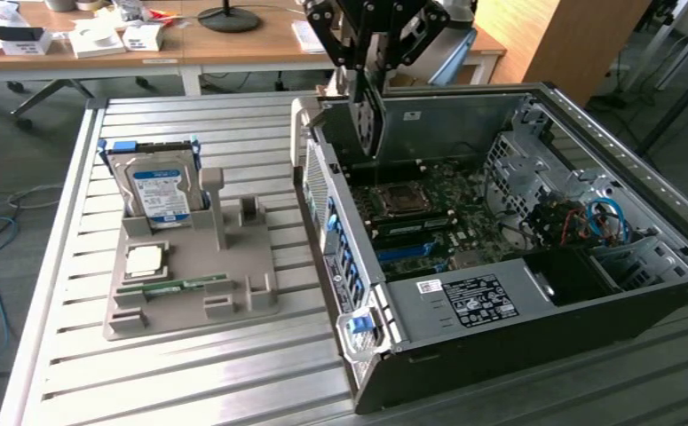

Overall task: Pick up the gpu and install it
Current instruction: 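Pick up the gpu and move the gpu toward the slot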

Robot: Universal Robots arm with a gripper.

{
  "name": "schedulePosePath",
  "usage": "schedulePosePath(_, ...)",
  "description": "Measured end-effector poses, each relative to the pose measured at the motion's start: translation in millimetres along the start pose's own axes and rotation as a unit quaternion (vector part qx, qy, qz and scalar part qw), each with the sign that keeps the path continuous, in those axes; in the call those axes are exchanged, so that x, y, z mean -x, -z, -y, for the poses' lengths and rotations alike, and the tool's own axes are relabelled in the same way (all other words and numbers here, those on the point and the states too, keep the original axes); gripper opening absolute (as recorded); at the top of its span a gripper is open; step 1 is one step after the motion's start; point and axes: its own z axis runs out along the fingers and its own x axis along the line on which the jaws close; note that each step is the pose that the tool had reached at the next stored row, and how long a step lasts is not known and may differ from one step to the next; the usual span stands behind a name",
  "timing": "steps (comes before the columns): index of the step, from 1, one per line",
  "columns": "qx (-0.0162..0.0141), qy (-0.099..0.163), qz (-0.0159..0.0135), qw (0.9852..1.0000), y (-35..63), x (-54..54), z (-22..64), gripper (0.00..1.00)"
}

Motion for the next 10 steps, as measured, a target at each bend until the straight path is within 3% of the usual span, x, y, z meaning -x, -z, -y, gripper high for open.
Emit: schedulePosePath(10,0.0000,0.000,0.0000,1.0000,-0.6,20.6,-1.7,0.26)
